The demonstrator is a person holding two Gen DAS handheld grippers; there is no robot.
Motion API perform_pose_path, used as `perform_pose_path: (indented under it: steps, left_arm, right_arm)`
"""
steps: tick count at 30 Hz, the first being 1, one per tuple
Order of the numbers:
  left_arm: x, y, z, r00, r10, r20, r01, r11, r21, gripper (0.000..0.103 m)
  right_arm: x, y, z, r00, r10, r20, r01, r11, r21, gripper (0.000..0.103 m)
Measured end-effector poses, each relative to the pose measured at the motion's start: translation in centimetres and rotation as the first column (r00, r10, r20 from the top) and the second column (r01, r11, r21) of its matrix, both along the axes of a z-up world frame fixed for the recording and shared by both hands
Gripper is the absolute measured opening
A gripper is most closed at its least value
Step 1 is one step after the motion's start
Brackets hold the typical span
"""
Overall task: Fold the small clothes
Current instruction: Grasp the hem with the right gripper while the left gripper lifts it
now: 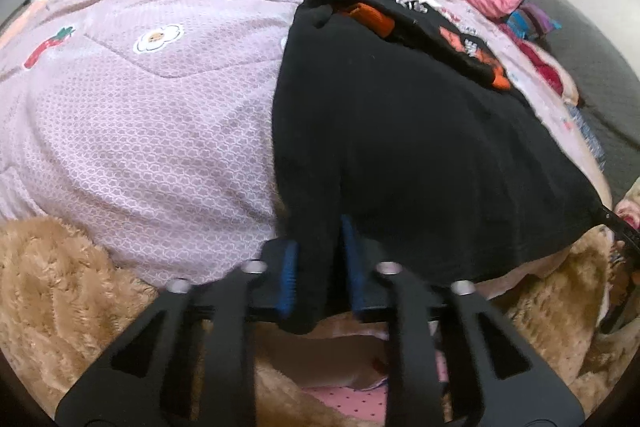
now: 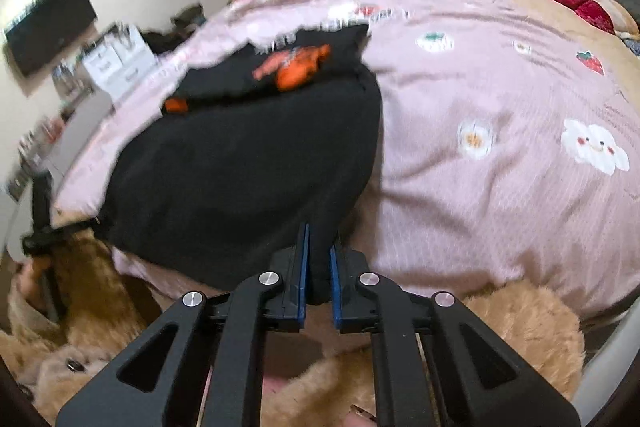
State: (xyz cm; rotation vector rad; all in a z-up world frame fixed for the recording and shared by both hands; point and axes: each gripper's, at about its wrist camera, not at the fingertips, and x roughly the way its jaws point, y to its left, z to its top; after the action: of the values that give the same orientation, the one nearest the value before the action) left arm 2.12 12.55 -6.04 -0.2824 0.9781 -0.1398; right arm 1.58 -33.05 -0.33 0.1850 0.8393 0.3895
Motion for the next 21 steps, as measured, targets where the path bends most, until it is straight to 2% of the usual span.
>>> perform_pose_path:
  steps: [8, 11, 21]
  left_arm:
    - [-0.6, 0.1, 4.9, 0.990, -0.034, 0.136, 0.035, 0.999, -0.004, 0.003]
    - [-0.2, 0.0, 7.0, 0.981, -0.045, 0.189, 0.046, 0.999, -0.001, 0.003]
    - [2.5, 0.9, 10.3, 0.959, -0.012, 0.284, 0.022, 0.999, -0.032, 0.003]
  right_arm:
    - [0.3, -1.4, 3.7, 0.988, -0.062, 0.139, 0.052, 0.996, 0.078, 0.008]
    - [0.9, -1.5, 4.5, 0.983, -0.080, 0.163, 0.063, 0.993, 0.102, 0.008]
    - [3.1, -1.3, 7.4, 0.962, -0.113, 0.249, 0.088, 0.990, 0.109, 0.008]
